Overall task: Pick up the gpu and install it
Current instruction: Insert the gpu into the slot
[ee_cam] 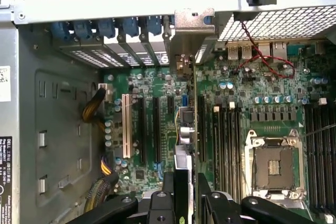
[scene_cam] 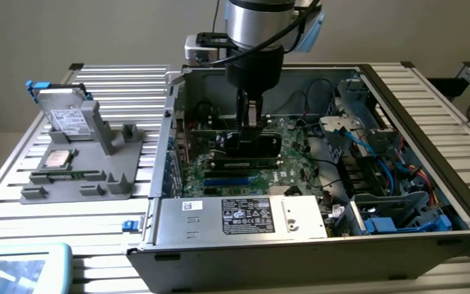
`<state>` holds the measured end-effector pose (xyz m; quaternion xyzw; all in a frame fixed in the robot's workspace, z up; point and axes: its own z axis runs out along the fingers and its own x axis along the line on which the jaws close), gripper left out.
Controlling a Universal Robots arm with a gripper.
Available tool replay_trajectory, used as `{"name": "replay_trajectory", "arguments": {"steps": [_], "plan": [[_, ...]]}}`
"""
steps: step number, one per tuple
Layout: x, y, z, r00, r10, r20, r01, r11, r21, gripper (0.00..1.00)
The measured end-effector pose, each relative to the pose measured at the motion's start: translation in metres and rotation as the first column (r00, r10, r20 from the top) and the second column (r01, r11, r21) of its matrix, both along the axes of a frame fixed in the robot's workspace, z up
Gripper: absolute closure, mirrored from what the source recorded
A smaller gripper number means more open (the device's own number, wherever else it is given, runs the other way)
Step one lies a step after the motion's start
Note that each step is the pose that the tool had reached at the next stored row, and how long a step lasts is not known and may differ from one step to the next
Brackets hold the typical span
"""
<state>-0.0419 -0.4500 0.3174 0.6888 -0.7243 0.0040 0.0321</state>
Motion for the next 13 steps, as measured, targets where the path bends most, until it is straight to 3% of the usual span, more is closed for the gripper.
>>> {"name": "replay_trajectory", "arguments": {"steps": [13], "plan": [[-0.001,-0.0031,-0.0235,0.9998,-0.021,0.0000,0.021,0.9998,-0.0001,0.73]]}}
